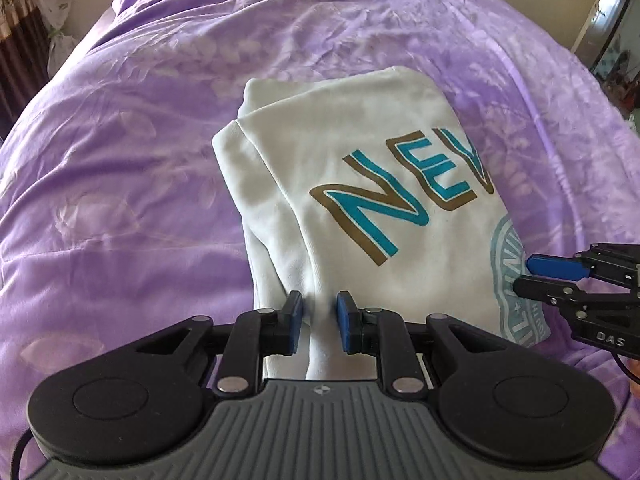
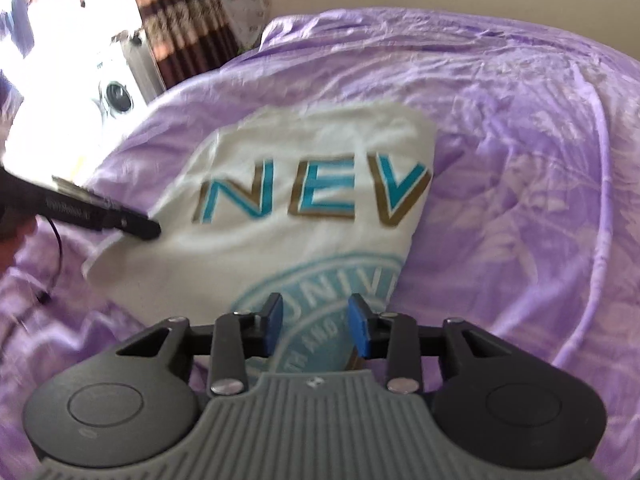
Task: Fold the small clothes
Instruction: 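Grasp the bundle edge with the right gripper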
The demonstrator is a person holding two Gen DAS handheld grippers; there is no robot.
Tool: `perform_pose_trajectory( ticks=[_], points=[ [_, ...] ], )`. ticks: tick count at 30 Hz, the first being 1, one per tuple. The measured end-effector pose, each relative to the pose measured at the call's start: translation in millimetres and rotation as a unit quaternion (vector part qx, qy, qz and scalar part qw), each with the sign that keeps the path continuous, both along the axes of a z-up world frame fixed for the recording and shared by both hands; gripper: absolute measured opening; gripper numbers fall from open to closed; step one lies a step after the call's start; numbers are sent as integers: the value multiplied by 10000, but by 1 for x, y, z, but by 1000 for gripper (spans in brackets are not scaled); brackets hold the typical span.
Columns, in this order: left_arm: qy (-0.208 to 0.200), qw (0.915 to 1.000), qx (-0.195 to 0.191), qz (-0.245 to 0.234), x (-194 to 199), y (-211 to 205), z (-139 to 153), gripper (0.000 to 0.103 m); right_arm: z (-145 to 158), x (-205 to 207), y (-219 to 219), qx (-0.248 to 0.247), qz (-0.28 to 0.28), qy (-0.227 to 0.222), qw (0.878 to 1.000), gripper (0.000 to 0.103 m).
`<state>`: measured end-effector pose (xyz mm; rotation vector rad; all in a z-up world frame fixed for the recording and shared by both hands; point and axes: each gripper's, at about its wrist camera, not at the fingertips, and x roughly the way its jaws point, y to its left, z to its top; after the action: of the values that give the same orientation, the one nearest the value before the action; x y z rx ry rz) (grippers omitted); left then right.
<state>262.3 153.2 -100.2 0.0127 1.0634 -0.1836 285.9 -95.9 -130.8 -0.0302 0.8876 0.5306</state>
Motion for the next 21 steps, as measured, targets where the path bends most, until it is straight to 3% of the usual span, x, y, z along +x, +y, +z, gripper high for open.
perform_pose_trajectory(
  ticks=[4, 10, 16, 19, 21],
  points=[
    [81, 9999, 127, 38, 4, 0, -10, 22, -18, 4, 4, -171, 34, 70, 9998, 25],
    [239, 9992, -196, 243, 8, 13, -23, 25, -36, 11, 11, -366, 165, 76, 9992, 25],
    [254, 9993, -147, 211, 8, 12, -13, 29, -28, 12, 6, -229, 72, 163, 9996, 26],
    [64, 9995, -216, 199, 4, 15, 0, 30, -17, 15, -1, -31, -67, 225, 9997, 37],
    [-199, 9989, -344, 252, 1, 23, 10, 41, -8, 16, -9, 101, -230, 173, 9995, 45]
  ],
)
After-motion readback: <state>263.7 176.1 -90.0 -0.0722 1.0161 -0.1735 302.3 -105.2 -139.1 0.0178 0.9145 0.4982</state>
